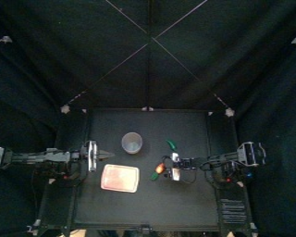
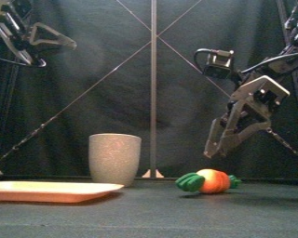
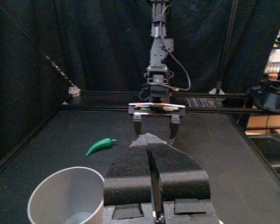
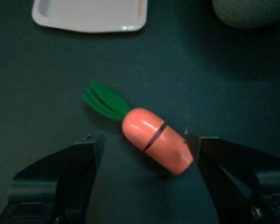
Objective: Pick the carrot then place it in the grey bowl
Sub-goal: Pick the carrot
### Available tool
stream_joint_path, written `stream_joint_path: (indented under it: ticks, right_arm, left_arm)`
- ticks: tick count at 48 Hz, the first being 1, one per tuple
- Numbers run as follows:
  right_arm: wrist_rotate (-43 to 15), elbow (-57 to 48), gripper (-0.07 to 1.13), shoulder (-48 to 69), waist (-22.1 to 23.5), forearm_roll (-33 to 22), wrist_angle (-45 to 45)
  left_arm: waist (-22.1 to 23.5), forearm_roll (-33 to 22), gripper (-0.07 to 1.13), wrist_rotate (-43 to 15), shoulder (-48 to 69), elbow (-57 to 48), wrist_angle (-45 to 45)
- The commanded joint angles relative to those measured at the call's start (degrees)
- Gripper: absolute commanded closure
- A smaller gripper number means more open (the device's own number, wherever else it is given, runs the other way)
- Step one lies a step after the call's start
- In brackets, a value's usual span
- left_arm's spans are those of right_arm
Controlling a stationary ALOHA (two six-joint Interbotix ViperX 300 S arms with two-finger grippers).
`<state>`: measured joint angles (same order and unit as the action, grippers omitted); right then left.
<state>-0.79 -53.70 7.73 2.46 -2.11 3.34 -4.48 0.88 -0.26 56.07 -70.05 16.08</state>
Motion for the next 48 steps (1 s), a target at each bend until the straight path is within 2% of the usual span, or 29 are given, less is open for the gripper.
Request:
stream_joint_path:
  ticks: [1,35,38,42,48]
  right_arm:
    - [-0.2,1.0,0.02,-0.1,0.9,-0.2,-0.8]
    - [-0.1,6.2,0.05,-9.6,1.1,-0.2,-3.9]
    - [-0.1,6.4,0.08,-9.7,1.1,-0.3,-4.6]
    - [-0.1,6.8,0.19,-9.7,0.9,-0.5,-5.4]
    - [-0.1,7.3,0.44,-9.7,0.8,-0.6,-6.2]
  left_arm:
    - [0.1,0.1,1.08,-0.1,0.0,0.8,0.3]
    - [0.1,0.1,1.08,-0.1,0.0,0.5,0.3]
    - [0.1,0.1,1.08,-0.1,0.0,0.5,0.3]
    - [0.1,0.0,1.08,-0.1,0.0,0.5,0.3]
    - [0.1,0.1,1.08,-0.1,0.0,0.5,0.3]
